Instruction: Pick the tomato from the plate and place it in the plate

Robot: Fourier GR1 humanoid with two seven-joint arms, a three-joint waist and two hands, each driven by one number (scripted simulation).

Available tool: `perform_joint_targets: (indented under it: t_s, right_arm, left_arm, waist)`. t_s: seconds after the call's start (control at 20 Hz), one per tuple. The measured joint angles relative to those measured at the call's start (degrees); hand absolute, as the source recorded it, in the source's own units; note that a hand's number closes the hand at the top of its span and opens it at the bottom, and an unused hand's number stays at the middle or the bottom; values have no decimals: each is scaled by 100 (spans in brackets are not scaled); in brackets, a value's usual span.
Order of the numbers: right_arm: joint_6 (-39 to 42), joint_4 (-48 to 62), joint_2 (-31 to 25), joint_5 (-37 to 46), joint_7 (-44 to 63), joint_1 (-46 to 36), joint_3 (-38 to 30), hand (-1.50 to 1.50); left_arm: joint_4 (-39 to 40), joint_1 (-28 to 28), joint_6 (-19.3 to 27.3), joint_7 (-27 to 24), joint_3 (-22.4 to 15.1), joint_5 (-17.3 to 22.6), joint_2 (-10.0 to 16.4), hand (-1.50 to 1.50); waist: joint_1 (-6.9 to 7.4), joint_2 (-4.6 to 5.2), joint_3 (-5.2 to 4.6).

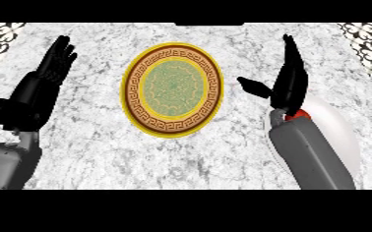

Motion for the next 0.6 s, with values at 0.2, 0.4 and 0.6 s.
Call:
perform_joint_targets:
  t_s: [0.2,0.4,0.6]
  right_arm:
    - [1235,-38,-216,383,1287,-229,15,-150]
    - [2672,-111,-385,343,2350,-485,54,-150]
    - [3921,-268,-335,-14,3064,-674,47,-150]
  left_arm:
    - [43,55,-31,-30,98,6,63,0]
    - [44,51,-21,-8,120,6,48,0]
    - [-11,58,-27,52,111,-4,47,0]
  waist:
    - [-88,-41,-16]
    - [-113,-52,-16]
    - [-100,-54,-8]
